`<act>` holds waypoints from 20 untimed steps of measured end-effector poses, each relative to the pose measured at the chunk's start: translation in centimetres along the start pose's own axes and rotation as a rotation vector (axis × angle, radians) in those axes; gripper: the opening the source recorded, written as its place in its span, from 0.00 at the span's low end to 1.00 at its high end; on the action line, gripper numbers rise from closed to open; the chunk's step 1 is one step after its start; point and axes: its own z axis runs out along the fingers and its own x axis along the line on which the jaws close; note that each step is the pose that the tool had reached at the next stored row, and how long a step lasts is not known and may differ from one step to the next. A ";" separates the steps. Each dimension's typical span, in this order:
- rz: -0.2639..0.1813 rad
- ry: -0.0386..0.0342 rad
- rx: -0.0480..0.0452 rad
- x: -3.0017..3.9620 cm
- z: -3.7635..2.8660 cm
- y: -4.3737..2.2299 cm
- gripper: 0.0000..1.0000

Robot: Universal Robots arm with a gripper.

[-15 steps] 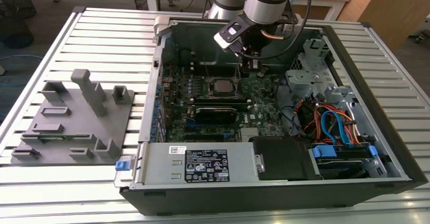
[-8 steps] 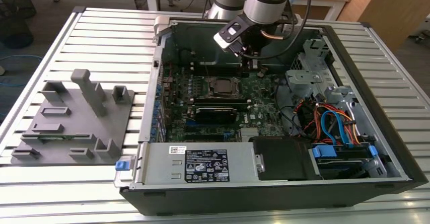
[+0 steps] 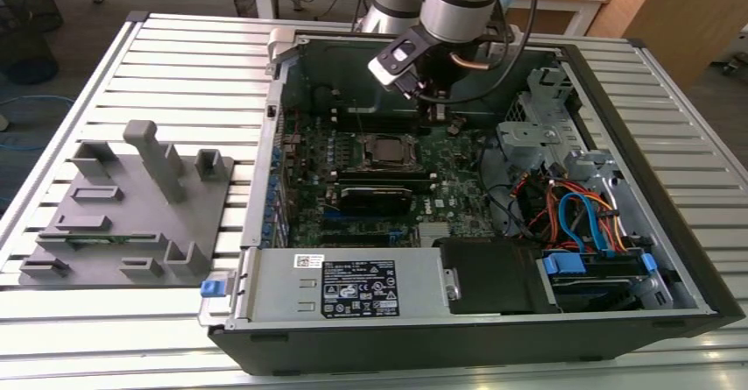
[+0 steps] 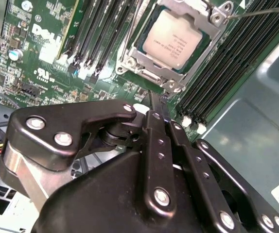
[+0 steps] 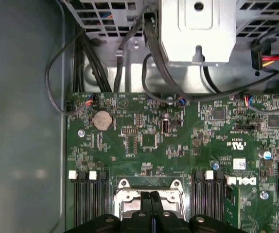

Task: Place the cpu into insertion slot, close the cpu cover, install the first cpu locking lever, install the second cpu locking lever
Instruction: 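Close the cpu cover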

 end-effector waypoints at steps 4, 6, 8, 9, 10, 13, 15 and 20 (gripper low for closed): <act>0.000 -0.0001 0.0001 -0.01 0.13 -0.45 0.10; 0.000 -0.0001 0.0000 -0.01 0.18 -0.67 0.10; 0.000 0.0001 0.0000 -0.01 0.21 -0.76 0.10; 0.000 0.0001 0.0000 -0.02 0.23 -0.76 0.10; 0.000 0.0001 -0.0001 -0.03 0.25 -0.79 0.10; 0.000 0.0001 0.0000 -0.17 0.32 -0.87 0.10; 0.000 0.0002 -0.0001 -0.27 0.36 -0.99 0.10; 0.000 0.0010 0.0000 -0.37 0.51 -1.67 0.10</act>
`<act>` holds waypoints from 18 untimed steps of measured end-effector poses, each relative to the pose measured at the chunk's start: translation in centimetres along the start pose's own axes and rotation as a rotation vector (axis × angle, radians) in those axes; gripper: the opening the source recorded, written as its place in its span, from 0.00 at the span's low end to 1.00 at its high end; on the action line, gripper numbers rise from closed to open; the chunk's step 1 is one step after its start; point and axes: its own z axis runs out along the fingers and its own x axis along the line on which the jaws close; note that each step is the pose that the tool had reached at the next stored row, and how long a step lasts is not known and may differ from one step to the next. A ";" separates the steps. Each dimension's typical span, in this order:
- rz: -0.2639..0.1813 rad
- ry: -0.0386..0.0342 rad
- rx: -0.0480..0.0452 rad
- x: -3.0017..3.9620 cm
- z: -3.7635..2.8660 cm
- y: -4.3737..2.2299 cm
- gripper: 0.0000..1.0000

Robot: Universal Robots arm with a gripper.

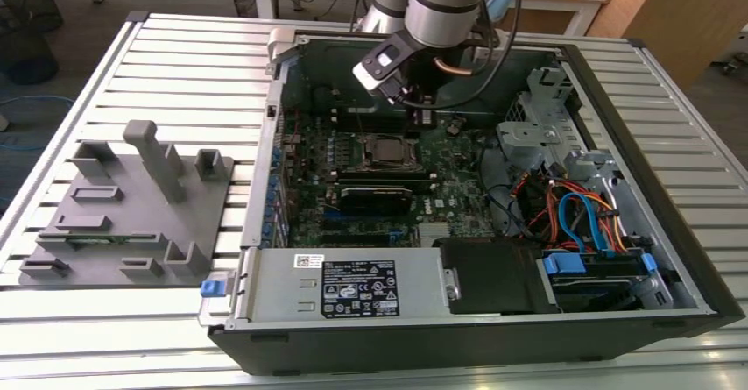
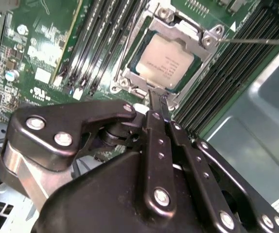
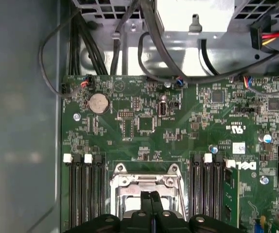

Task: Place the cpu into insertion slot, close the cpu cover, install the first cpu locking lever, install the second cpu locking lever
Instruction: 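Close the cpu cover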

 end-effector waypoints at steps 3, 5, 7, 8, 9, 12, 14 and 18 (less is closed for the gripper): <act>0.000 -0.0002 0.0000 0.00 0.05 -0.13 0.10; 0.000 0.0000 0.0000 0.00 0.07 -0.18 0.10; 0.000 0.0003 -0.0001 -0.01 0.11 -0.30 0.10; 0.000 0.0005 -0.0002 -0.01 0.14 -0.36 0.10; 0.000 0.0003 -0.0001 -0.01 0.17 -0.44 0.10; 0.000 0.0006 0.0000 -0.02 0.29 -1.04 0.10; 0.000 0.0010 -0.0001 -0.02 0.40 -1.30 0.10; 0.000 0.0010 0.0005 -0.04 0.62 -1.91 0.10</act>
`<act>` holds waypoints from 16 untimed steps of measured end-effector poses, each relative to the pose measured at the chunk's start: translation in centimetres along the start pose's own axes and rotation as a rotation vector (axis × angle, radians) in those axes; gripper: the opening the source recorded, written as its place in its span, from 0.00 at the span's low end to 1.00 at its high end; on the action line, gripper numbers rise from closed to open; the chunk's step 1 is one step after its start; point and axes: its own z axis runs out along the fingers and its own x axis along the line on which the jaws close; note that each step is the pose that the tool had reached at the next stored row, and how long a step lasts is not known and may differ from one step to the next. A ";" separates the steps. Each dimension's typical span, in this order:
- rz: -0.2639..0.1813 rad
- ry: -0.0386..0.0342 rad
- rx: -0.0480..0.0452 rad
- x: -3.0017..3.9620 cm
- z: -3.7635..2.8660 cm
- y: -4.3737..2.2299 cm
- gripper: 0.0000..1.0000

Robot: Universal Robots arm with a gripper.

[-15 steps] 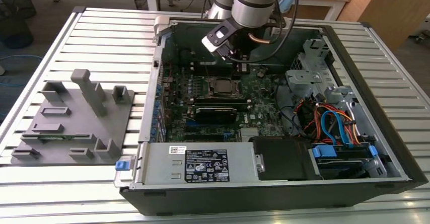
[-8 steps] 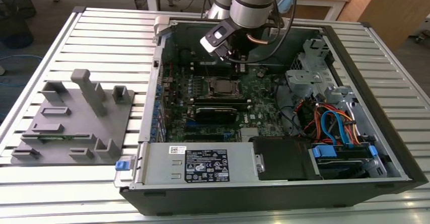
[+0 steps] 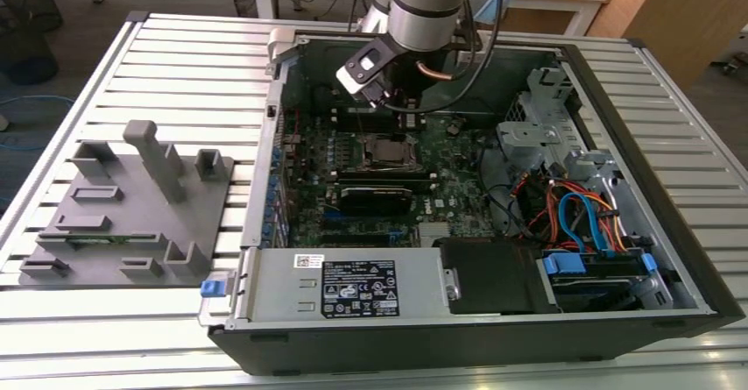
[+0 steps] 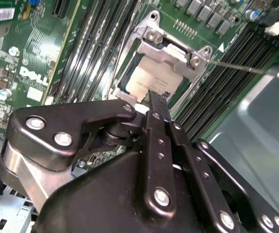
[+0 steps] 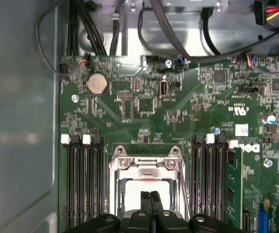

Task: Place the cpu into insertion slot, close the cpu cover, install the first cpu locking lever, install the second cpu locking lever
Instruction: 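Close the cpu cover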

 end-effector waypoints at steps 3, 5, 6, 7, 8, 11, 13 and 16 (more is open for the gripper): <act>0.000 -0.0001 0.0003 -0.01 0.09 -0.17 0.10; 0.000 -0.0002 0.0004 0.00 0.10 -0.19 0.10; 0.000 -0.0001 0.0003 -0.01 0.12 -0.20 0.10; 0.000 0.0000 0.0003 -0.01 0.12 -0.21 0.10; 0.000 0.0000 0.0003 0.00 0.12 -0.21 0.10; 0.000 0.0000 0.0003 -0.01 0.12 -0.21 0.10; 0.000 -0.0001 0.0003 -0.01 0.13 -0.24 0.10; 0.000 0.0000 0.0003 -0.01 0.15 -0.34 0.10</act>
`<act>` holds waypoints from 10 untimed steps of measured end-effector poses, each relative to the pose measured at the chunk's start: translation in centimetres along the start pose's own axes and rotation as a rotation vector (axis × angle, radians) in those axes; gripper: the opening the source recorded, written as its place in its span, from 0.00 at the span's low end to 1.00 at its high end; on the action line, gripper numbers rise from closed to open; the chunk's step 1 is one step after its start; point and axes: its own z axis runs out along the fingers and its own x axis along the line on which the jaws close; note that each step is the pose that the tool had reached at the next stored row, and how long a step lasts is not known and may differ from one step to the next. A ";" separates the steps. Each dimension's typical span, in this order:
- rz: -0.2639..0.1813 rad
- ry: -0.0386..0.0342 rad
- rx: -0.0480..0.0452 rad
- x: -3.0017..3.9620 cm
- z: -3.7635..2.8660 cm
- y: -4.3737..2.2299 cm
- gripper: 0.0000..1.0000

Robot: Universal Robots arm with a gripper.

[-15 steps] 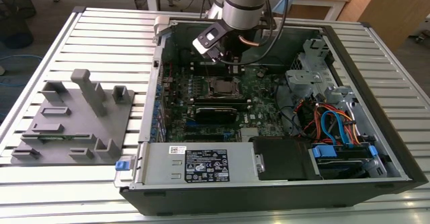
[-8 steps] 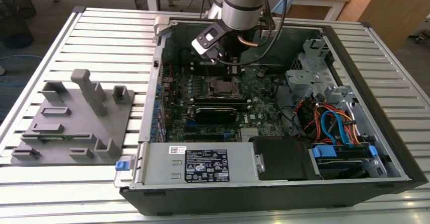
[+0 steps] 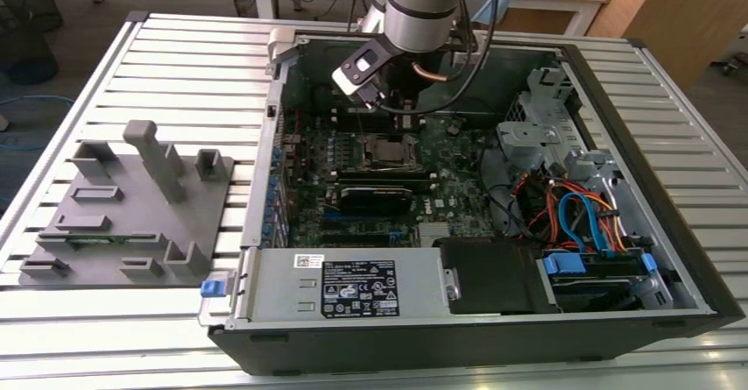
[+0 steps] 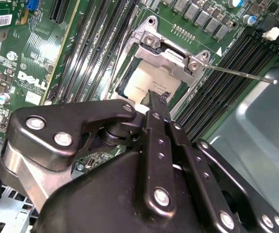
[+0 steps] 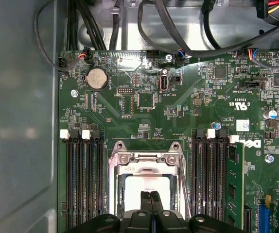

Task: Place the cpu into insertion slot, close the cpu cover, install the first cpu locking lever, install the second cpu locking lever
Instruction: 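Close the cpu cover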

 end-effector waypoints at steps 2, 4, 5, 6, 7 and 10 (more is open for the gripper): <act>0.000 0.0001 0.0000 0.00 0.02 -0.15 0.10; 0.000 0.0004 0.0000 0.00 0.05 -0.37 0.10; 0.000 0.0006 -0.0001 -0.01 0.08 -0.48 0.10; 0.000 0.0005 0.0000 -0.01 0.10 -0.61 0.10; 0.000 0.0006 0.0000 -0.01 0.13 -0.77 0.10; 0.000 0.0007 0.0000 -0.02 0.23 -1.29 0.10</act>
